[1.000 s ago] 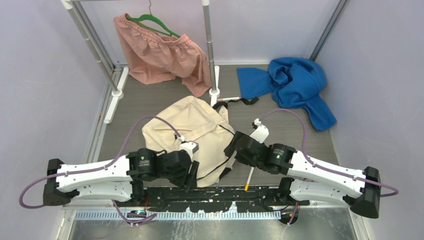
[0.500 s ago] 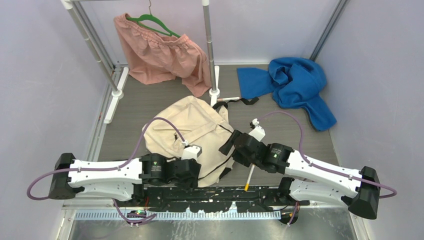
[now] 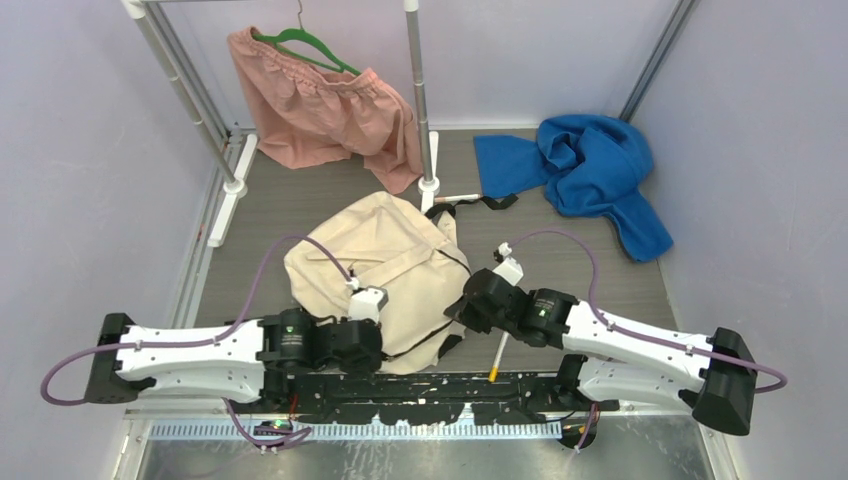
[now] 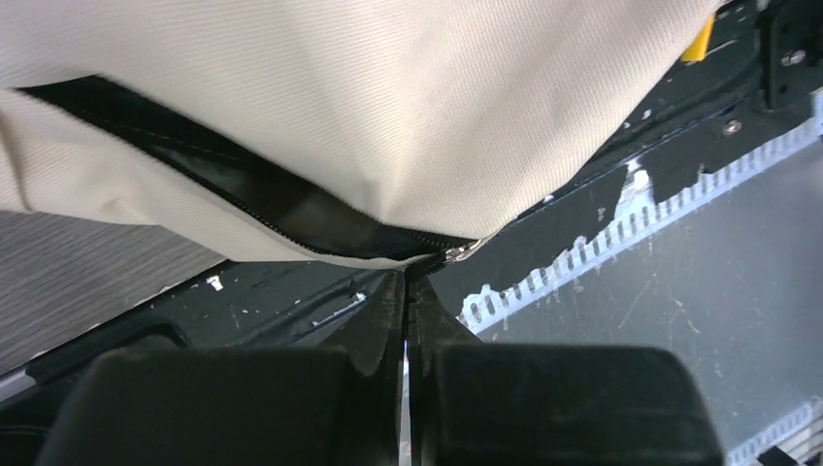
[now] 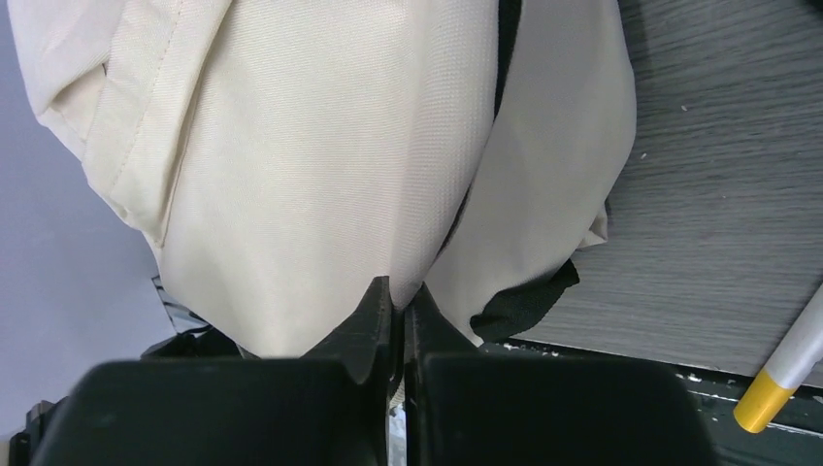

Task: Pack the student bag
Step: Zip the student bag at the center of the board.

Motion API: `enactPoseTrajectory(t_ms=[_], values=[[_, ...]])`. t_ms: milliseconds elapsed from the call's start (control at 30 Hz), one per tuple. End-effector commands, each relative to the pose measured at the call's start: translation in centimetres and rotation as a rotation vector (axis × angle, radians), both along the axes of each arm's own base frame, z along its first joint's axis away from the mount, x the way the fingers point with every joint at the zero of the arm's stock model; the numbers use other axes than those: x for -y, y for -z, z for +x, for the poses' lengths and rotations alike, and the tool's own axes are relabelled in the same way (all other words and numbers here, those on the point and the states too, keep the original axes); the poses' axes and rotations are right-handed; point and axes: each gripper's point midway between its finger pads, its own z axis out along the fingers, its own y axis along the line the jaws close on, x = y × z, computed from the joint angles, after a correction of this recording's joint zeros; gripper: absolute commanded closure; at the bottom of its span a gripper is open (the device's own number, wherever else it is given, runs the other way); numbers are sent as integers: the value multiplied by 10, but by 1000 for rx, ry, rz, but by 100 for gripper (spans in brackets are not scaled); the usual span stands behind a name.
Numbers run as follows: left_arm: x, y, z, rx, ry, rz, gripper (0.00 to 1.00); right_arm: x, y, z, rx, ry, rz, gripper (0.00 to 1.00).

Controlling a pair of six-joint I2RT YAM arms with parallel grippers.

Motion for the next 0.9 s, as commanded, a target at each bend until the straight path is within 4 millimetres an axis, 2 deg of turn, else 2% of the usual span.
enactPoseTrajectory(t_ms=[0,233,300,467,633,767,867], values=[[-25,-16,13,67,-91,-47,100,9,-19,12,60,81,45,99],[-94,-22,26,93,-346,-71,100,41,-28,17,112,187,52,99],[-105,-21,26,80,-392,-95,100,46,-29,18,117,206,69,99],[-101,-20,22,59,-372,-147,100,46,-24,17,103,200,81,99],[-86,-16,21,60,-334,-80,100,39,-19,16,90,161,54,99],[-98,-5,24,73,-381,21,100,56,-16,19,122,191,-2,99],[-96,-6,27,82,-384,6,100,66,-21,23,168,164,-25,98]])
